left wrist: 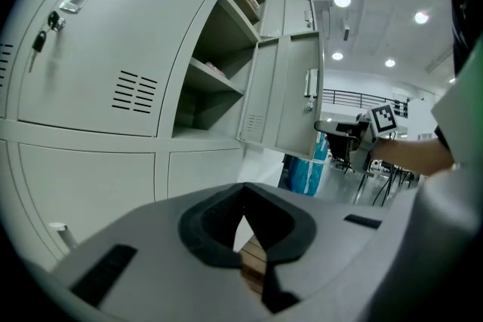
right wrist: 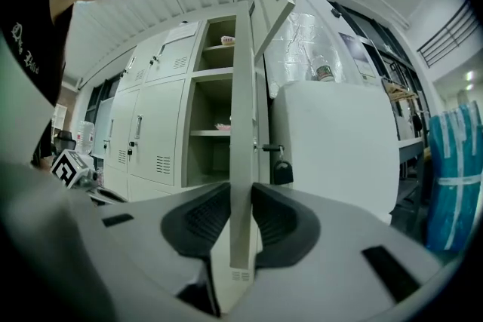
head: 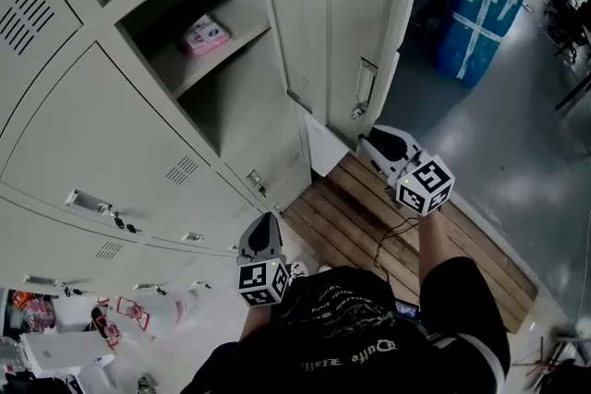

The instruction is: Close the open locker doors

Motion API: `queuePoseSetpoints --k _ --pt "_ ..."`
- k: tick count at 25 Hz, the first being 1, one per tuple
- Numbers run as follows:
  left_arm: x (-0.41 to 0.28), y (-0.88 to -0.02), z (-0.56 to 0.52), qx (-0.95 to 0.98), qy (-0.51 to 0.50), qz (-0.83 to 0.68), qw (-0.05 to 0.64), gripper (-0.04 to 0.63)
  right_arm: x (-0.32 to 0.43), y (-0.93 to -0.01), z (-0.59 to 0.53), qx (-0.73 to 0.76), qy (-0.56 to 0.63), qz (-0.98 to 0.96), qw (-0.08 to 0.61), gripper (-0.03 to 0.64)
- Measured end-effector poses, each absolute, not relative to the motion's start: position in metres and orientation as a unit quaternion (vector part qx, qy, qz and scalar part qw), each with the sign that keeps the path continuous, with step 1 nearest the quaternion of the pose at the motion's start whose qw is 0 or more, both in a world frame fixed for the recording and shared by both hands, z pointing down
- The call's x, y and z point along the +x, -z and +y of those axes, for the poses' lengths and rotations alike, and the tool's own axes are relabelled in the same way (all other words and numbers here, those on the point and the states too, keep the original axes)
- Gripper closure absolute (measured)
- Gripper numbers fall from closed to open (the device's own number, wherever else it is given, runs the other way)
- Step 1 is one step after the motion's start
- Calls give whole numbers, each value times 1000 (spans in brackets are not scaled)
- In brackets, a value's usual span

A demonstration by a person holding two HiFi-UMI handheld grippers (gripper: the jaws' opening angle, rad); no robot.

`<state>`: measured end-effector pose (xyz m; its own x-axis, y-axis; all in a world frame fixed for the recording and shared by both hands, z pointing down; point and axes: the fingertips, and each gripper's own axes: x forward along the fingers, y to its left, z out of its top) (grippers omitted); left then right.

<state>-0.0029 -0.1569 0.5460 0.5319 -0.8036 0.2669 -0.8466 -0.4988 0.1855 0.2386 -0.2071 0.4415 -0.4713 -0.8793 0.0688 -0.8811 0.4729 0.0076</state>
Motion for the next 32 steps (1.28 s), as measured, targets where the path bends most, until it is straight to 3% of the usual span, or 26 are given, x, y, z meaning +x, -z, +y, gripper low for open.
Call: queuePoseSetpoints --k 14,32 --pt "-16 -529 -159 864 -65 -485 119 588 141 -439 -189 473 44 -879 38 512" --pt "-81 -537 -164 814 -65 -561 135 588 50 -437 -215 495 82 -864 43 518"
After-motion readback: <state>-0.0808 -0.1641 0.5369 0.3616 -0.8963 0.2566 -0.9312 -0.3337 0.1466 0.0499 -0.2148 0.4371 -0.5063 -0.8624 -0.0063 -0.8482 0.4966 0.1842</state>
